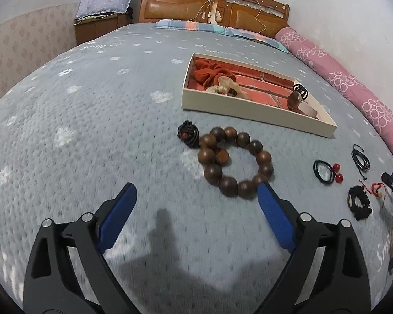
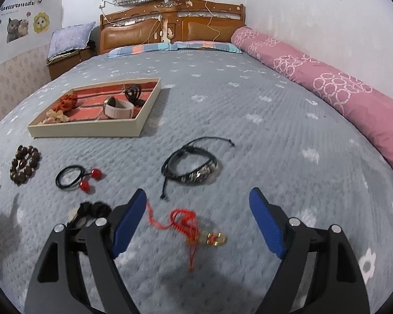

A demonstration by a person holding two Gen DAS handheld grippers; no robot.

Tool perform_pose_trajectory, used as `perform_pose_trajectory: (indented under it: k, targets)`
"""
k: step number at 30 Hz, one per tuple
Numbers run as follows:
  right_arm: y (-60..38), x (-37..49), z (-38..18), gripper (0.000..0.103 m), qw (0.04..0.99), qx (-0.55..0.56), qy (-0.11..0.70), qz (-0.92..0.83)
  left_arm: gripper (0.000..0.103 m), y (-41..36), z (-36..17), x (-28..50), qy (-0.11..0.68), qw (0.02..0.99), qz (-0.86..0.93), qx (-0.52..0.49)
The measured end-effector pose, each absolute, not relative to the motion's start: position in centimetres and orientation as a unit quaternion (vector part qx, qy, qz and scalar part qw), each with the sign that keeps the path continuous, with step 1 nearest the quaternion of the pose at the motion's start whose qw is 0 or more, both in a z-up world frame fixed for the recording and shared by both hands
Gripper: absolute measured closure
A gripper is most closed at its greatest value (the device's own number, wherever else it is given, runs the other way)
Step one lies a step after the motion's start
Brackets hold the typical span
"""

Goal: Organize jewelry
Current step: 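Withdraw both tools from the tray toward the remaining jewelry, then grasp the wooden bead bracelet with the left tool while the right tool grasps the black leather bracelet, then carry the bead bracelet with the left tool while the right tool carries the leather bracelet into the tray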

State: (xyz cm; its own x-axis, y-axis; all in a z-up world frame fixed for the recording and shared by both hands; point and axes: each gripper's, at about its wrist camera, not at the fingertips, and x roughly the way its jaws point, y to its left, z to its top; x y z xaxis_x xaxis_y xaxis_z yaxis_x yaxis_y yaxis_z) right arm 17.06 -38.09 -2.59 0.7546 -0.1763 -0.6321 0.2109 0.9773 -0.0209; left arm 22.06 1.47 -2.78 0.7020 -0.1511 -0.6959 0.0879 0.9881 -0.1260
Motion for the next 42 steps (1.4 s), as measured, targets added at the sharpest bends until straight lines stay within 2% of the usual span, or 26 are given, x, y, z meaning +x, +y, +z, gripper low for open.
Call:
perform_pose_trajectory:
  k: [4,6,9,10,15,17,19,21,23,28,31,37,42]
  targets:
    - [-39.1,19.1,-1.9,0.025,0.937,0.027,0.331,-0.105,0.015,1.2,-2.4,23.5,0.373,0.925,-0.062,-0.030]
    - [-39.6,20.1,-1.6,0.030,0.937,0.030,0.331,-0.105,0.017,1.2,-2.3,24.7,0.375,0.925,-0.061,-0.025]
    - [-40.3,21.9,-1.6,0.035,0.935,0.032,0.338,-0.106,0.025,0.9,-2.6,26.1,0.389,0.919,-0.065,-0.018]
    - [-40.5,22.6,-1.8,0.039,0.932,0.031,0.344,-0.106,0.026,0.6,-2.9,26.7,0.396,0.916,-0.068,-0.014]
    - [-41.4,24.8,-3.5,0.042,0.918,0.035,0.380,-0.107,0.031,-0.2,-4.0,27.9,0.416,0.906,-0.080,-0.011]
    - [-41.7,25.4,-4.5,0.047,0.911,0.041,0.395,-0.109,0.034,-0.3,-4.4,28.0,0.421,0.903,-0.083,-0.010]
    - [-42.0,25.8,-5.4,0.052,0.905,0.049,0.410,-0.107,0.041,-0.2,-4.8,28.3,0.430,0.898,-0.089,-0.015]
    - [-42.0,26.0,-5.9,0.053,0.902,0.052,0.417,-0.104,0.047,-0.1,-5.1,28.4,0.436,0.895,-0.093,-0.020]
    - [-41.7,26.0,-6.0,0.057,0.901,0.048,0.420,-0.099,0.050,-0.1,-5.3,28.5,0.439,0.893,-0.093,-0.022]
    - [-41.1,26.1,-6.3,0.080,0.903,0.036,0.418,-0.096,0.060,-0.3,-5.4,28.4,0.439,0.892,-0.105,-0.023]
    - [-41.1,25.8,-6.2,0.088,0.906,0.036,0.411,-0.098,0.068,-0.5,-5.4,28.2,0.436,0.893,-0.111,-0.022]
    - [-41.0,25.7,-6.0,0.091,0.909,0.035,0.406,-0.092,0.078,-0.3,-5.5,28.2,0.437,0.890,-0.125,-0.034]
    - [-40.6,25.6,-5.9,0.091,0.910,0.027,0.404,-0.089,0.079,-0.3,-5.5,28.1,0.435,0.891,-0.128,-0.040]
